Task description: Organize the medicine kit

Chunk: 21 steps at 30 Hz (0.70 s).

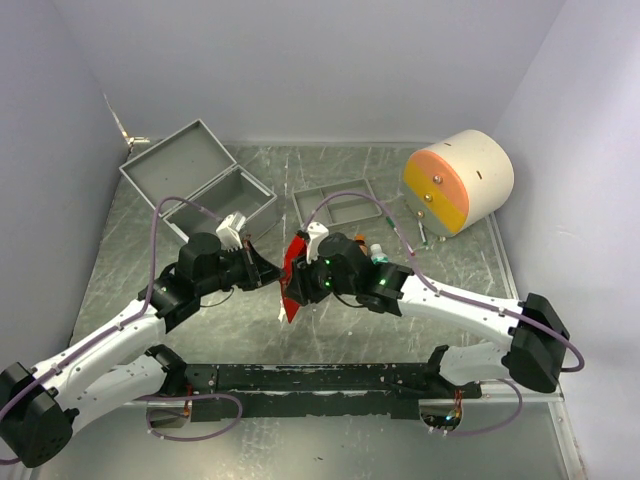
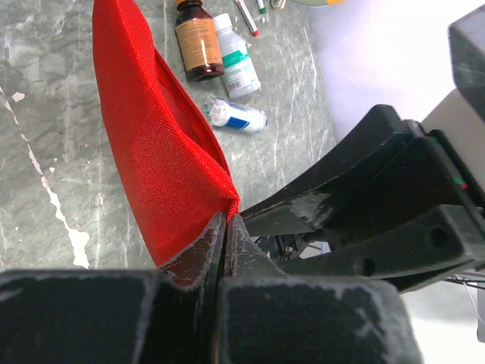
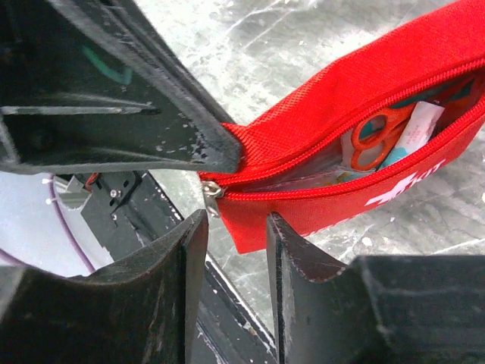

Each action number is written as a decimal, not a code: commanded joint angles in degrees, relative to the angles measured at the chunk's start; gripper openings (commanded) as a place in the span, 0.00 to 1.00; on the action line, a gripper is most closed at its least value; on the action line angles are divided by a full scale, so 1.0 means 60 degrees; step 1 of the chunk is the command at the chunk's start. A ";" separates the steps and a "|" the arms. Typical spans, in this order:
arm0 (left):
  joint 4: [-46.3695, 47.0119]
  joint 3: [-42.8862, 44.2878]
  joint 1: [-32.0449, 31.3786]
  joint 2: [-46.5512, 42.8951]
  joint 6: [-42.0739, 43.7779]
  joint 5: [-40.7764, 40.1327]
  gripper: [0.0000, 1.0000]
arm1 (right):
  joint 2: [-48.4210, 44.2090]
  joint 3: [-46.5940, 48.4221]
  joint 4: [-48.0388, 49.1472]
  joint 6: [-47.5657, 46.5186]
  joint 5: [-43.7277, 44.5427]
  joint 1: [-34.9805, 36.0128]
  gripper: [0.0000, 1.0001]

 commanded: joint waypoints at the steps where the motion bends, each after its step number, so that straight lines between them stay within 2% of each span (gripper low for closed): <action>1: -0.0144 0.0369 -0.0006 -0.0038 -0.0069 -0.0069 0.07 | 0.0161 0.0177 0.0461 0.0547 0.0787 0.0118 0.34; 7: -0.0033 0.0320 0.0002 -0.0183 0.0015 -0.0099 0.07 | 0.0342 0.0169 0.0837 0.1030 0.0512 0.0127 0.27; 11: -0.0057 0.0303 -0.0006 -0.0229 0.0068 -0.0141 0.07 | 0.0474 0.0131 0.0990 0.1394 0.0248 0.0143 0.25; 17: -0.0029 0.0259 -0.0006 -0.0183 0.0095 -0.0089 0.07 | 0.0431 0.0070 0.1188 0.1871 0.0249 0.0173 0.40; 21: -0.0061 0.0311 -0.0005 -0.0220 0.0113 -0.0098 0.07 | 0.0512 0.0130 0.1114 0.2168 0.0495 0.0195 0.39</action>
